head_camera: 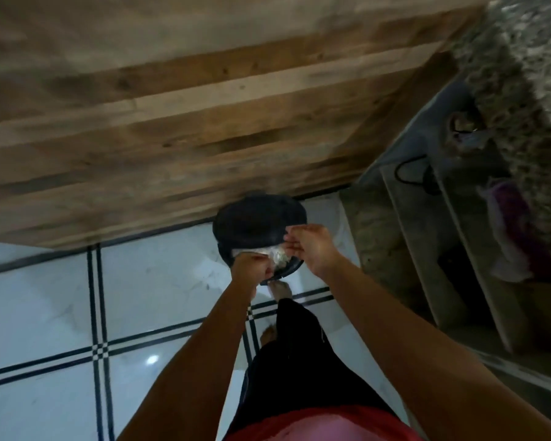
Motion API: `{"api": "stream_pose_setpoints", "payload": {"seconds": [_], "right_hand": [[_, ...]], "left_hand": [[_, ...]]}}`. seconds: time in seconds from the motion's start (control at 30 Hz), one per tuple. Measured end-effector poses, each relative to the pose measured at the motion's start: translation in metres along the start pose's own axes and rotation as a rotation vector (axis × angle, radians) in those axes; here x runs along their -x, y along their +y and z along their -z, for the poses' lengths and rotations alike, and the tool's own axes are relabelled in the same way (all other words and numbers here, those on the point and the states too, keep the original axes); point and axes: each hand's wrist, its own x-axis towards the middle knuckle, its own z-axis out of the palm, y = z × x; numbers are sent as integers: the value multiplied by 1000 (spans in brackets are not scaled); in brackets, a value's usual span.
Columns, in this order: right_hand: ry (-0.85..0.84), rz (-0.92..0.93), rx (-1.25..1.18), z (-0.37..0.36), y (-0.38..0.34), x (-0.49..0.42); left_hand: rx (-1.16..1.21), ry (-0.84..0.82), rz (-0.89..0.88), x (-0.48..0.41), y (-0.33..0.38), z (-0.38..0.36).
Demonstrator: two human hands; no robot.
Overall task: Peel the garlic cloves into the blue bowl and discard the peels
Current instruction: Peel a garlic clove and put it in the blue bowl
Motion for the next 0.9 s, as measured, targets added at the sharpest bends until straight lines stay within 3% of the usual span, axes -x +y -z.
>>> {"api": "stream_pose_setpoints", "payload": {"seconds": [0.23,0.37,0.47,0.67,0.9], "right_hand": [[78,7,-3,-2,-7,-23],[86,69,-150,13,-7,-4],[132,157,-306,36,-9,30],[276,400,-597,128,-2,124],[568,658,-871,274,33,245]], "left_hand": [[-13,-53,-32,-39,23,2],[64,-74,-58,-15,35,2],[25,-73,-210,31,46,-21],[6,-384,-486,159,61,-113],[-180,-801,-592,288,17,-246]]}}
